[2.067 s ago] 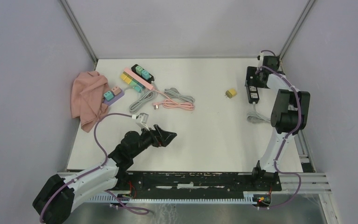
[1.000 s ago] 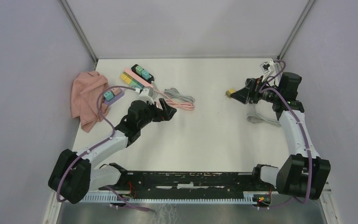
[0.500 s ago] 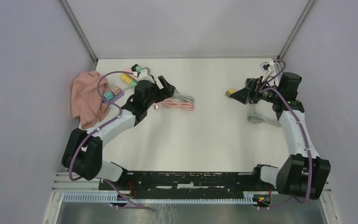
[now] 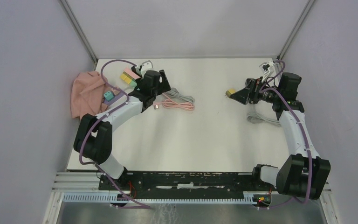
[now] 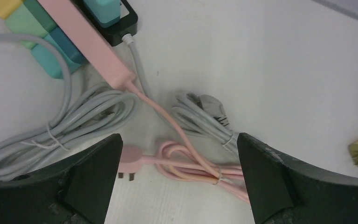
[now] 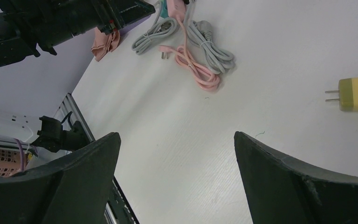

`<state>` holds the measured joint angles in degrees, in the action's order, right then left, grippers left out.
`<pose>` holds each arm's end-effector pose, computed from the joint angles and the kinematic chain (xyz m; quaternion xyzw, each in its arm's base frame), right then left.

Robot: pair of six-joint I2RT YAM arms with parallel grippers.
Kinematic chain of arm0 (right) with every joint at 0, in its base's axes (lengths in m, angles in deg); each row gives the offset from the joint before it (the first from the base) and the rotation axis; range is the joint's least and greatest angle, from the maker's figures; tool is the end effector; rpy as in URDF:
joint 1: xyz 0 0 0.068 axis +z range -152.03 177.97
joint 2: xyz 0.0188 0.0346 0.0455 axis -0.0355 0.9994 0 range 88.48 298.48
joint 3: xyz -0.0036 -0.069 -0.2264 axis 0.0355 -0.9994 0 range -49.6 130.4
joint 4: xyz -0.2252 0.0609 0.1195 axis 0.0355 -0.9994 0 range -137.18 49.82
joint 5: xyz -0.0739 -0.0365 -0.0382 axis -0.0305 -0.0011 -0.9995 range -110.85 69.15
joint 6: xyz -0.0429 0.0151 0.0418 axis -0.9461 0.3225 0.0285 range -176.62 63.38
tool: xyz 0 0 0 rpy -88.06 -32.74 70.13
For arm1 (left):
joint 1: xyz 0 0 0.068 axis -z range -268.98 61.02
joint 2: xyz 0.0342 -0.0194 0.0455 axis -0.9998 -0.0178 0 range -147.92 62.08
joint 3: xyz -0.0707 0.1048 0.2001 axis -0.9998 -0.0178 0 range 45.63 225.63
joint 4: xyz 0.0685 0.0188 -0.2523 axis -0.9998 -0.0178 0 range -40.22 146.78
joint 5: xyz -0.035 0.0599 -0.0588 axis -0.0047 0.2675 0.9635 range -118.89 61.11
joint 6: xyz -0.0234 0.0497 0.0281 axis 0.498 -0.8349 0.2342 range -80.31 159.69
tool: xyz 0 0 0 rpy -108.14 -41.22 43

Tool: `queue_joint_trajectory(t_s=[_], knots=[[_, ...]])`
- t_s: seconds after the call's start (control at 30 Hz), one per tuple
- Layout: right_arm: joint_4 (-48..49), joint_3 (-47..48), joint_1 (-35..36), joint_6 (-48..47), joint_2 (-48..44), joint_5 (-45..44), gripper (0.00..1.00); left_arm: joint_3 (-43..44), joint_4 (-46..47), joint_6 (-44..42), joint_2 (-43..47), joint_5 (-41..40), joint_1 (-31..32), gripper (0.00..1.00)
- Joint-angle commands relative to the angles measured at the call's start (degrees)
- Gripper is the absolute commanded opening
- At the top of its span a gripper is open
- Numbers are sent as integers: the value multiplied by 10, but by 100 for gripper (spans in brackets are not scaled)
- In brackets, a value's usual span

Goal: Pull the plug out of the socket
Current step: Move the socket to the center of the board.

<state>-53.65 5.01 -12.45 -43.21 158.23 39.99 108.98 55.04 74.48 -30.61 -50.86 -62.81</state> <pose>0.2821 -0.0103 0.2734 -0.0998 0.7789 0.4468 0.4286 0.3439 -0.1497 0.2111 -0.1577 0.8452 -0.1020 0.5003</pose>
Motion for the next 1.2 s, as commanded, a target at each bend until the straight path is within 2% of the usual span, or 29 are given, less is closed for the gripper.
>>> queue_joint_trajectory(t_s=[0.0, 0.1, 0.2, 0.47, 0.83, 1.07, 1.17], knots=[[1, 25, -2, -12, -7, 20, 98, 11, -29, -150, 7, -36, -7, 99], [0, 25, -1, -12, -7, 22, 98, -23, -14, -229, 25, -25, -20, 99], [0, 25, -2, -12, -7, 24, 98, -37, -20, -245, 29, -19, -53, 99], [-1, 24, -2, -12, -6, 25, 98, -41, -20, -237, -15, 50, -117, 94], [-2, 24, -1, -12, -2, 28, 98, -48, -7, -206, -96, 142, -171, 80], [-2, 24, -2, -12, 1, 27, 98, -53, -14, -185, -100, 166, -177, 59], [-4, 25, -2, -13, -1, 27, 98, -70, -11, -172, -82, 181, -177, 38]])
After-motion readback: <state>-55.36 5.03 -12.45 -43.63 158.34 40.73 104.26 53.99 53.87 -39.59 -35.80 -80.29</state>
